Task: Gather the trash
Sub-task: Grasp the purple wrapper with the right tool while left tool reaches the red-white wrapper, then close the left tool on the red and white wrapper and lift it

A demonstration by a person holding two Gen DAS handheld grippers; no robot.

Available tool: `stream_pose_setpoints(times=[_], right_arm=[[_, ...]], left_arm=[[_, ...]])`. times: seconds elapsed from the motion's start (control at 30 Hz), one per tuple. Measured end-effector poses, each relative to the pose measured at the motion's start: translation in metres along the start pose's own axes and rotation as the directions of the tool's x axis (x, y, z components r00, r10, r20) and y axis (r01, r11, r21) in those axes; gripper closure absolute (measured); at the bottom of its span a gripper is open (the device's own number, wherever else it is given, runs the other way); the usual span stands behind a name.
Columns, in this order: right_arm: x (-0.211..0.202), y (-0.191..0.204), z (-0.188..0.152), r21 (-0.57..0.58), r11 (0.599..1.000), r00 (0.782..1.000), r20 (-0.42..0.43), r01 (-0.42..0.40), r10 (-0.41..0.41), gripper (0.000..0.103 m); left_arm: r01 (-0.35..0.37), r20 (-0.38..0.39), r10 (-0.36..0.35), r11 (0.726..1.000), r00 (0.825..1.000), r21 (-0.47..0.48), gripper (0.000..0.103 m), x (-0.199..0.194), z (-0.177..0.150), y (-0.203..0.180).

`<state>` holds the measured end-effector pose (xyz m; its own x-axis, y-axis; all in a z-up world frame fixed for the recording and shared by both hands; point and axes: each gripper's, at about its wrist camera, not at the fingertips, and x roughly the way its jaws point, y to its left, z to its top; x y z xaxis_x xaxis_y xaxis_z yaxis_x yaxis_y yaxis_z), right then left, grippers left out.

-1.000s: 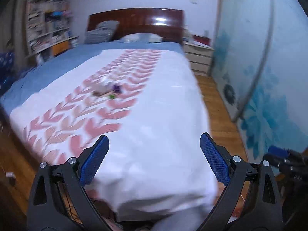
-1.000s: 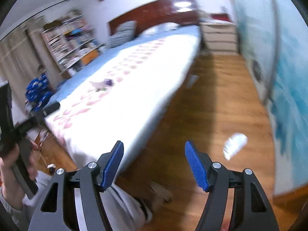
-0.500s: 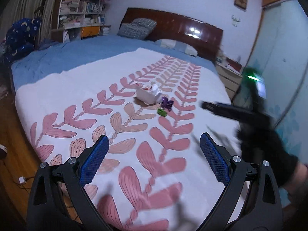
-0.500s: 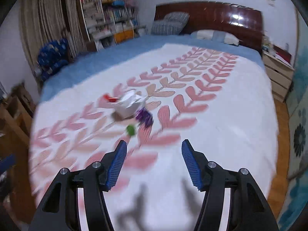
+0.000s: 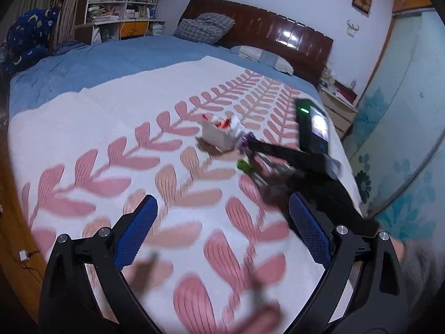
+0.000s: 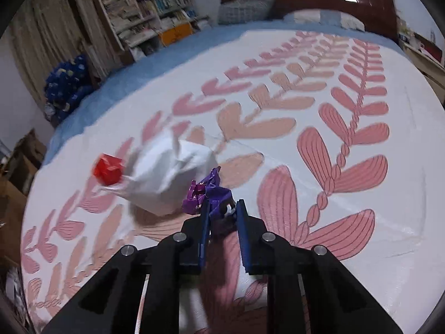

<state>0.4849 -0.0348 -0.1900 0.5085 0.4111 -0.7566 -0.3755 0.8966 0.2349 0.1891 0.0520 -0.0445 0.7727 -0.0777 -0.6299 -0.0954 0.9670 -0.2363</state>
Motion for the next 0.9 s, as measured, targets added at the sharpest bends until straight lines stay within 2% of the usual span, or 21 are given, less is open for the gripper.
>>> stream_pose_setpoints(times=[0.13,0.3,0.43,0.57,0.63,0.7,0.73,0.83,0.9], right_arm=[[-0.028,-0.005,-0.009,0.025,0.999,0.996,0.076,-0.038,0.036,0.084],[-0.102,-0.023,-0.033,0.098,0.991,0.983,0.167,-0.095,0.077,0.084],[-0.193,-0.042,-0.097,0.135,0.982,0.973,0.208,-0.132,0.102,0.084],[-0.265,-0.068,-0.190,0.233,0.967,0.988,0.141,-0.101,0.069,0.084],[-0.288,-0.073,-0.234,0.215,0.977,0.999,0.038,-0.003,-0.005,0.084],[-0.304,-0.079,-0.261,0.230,0.973,1.000,-0.018,0.025,-0.021,0.084],[-0.313,-0.083,-0.274,0.246,0.968,0.998,-0.042,0.044,-0.035,0.084],[-0.341,-0.087,-0.301,0.240,0.966,0.993,-0.087,0.092,-0.073,0.084],[-0.349,-0.089,-0.308,0.235,0.967,0.991,-0.106,0.101,-0.078,0.084]], left_arm=[[-0.033,0.048,0.033,0.999,0.998,-0.013,0.009,0.035,0.027,0.008],[-0.031,0.031,0.033,0.998,0.999,-0.062,0.009,0.096,0.061,0.013],[0.010,-0.020,-0.012,0.994,1.000,-0.108,0.009,0.144,0.074,0.010],[-0.005,-0.087,-0.010,0.985,0.996,-0.170,0.009,0.186,0.077,0.012],[0.024,-0.122,-0.056,0.967,0.991,-0.253,0.009,0.202,0.073,0.022],[0.042,-0.135,-0.098,0.930,0.986,-0.366,0.009,0.213,0.064,0.036],[0.050,-0.108,-0.098,0.924,0.989,-0.379,0.009,0.212,0.063,0.037],[0.060,-0.098,-0.103,0.929,0.990,-0.365,0.011,0.214,0.062,0.032],[0.076,-0.104,-0.119,0.936,0.987,-0.344,0.039,0.215,0.059,0.027]])
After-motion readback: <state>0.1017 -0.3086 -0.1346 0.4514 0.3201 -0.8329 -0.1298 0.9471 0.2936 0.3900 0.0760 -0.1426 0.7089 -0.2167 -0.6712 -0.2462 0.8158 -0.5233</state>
